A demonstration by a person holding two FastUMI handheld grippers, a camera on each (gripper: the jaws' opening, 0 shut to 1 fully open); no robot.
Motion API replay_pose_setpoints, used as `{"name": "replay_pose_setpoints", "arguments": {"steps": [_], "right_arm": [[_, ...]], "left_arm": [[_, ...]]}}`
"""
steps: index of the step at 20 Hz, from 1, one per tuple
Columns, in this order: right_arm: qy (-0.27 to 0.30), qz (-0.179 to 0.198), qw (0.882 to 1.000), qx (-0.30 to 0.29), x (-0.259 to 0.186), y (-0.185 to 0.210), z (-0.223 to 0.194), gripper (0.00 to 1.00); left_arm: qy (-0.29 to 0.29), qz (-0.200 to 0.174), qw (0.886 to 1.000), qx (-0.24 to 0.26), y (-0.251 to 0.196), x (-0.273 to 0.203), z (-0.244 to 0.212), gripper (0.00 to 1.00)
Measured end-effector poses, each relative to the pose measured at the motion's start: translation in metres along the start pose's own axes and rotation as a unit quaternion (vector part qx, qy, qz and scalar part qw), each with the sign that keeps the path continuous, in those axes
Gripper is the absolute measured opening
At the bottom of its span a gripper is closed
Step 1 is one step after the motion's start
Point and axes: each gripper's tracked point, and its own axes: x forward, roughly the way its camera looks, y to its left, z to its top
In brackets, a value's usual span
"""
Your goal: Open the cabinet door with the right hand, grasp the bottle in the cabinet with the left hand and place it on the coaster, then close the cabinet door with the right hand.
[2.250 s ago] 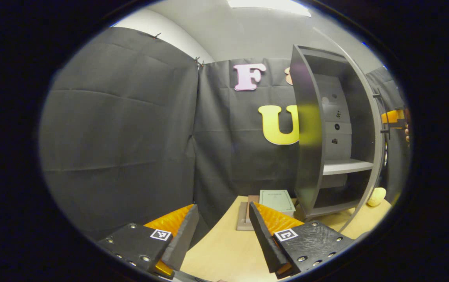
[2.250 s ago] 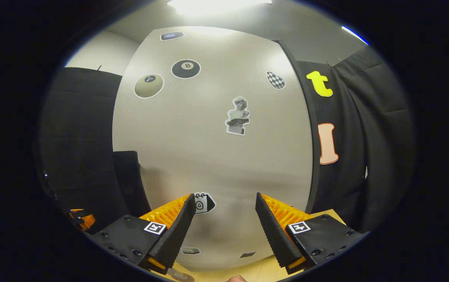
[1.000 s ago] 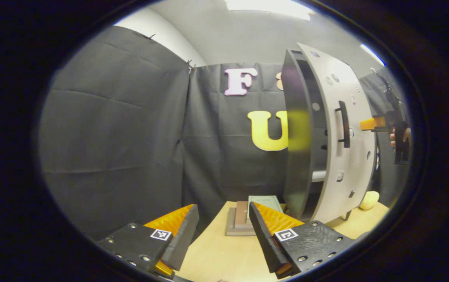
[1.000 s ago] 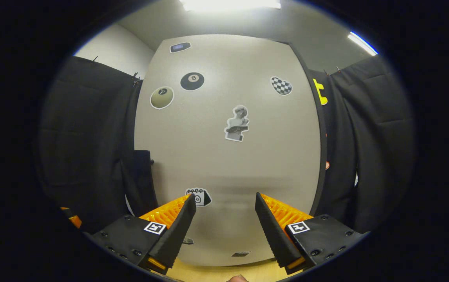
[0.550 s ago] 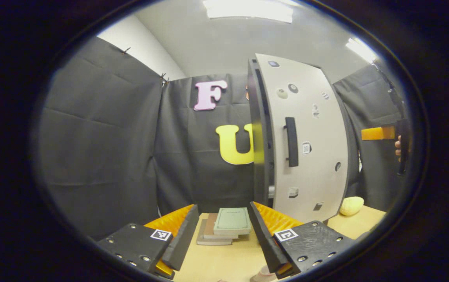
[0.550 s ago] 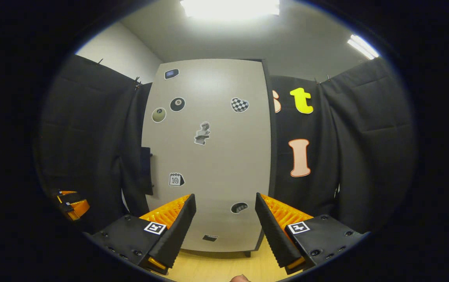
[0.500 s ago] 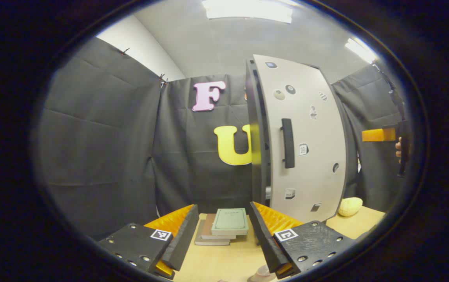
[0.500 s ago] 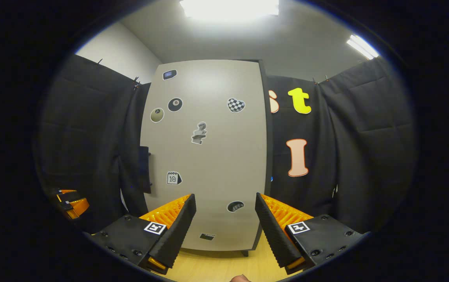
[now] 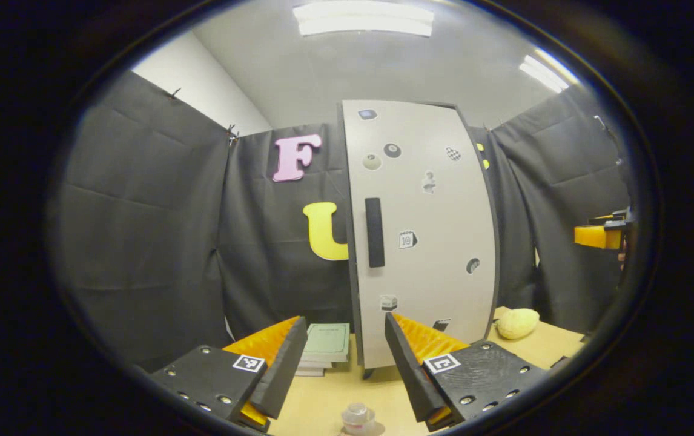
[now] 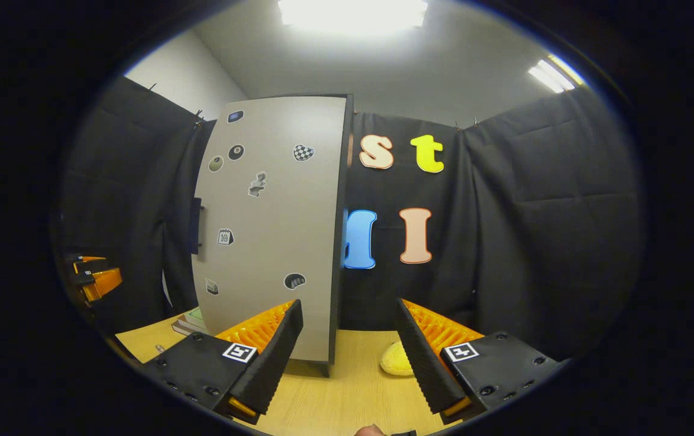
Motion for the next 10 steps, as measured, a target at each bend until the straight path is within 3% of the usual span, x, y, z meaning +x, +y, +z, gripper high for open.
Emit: {"name": "replay_pose_setpoints", "arguments": {"steps": [1, 3, 5, 7, 10], "right_arm": [[0.001, 0.003, 1.000, 0.002, -0.007, -0.005, -0.003, 0.96], [0.003, 0.003, 1.000, 0.001, -0.019, -0.015, -0.008, 0.92], [0.002, -0.003, 1.000, 0.007, -0.031, -0.021, -0.010, 0.96], [-0.005, -0.007, 1.000, 0.018, -0.040, -0.023, -0.008, 0.92], [-0.017, -0.027, 0.999, 0.032, -0.046, -0.022, -0.002, 0.96]], "left_arm": [[-0.001, 0.003, 1.000, 0.002, -0.003, -0.006, 0.001, 0.77], [0.000, 0.004, 1.000, -0.003, -0.010, -0.014, 0.001, 0.77], [0.004, 0.001, 1.000, 0.003, -0.011, -0.019, 0.002, 0.77], [0.003, 0.002, 1.000, 0.017, -0.004, -0.023, 0.005, 0.77], [-0.004, -0.001, 1.000, 0.022, 0.012, -0.024, 0.009, 0.77]]}}
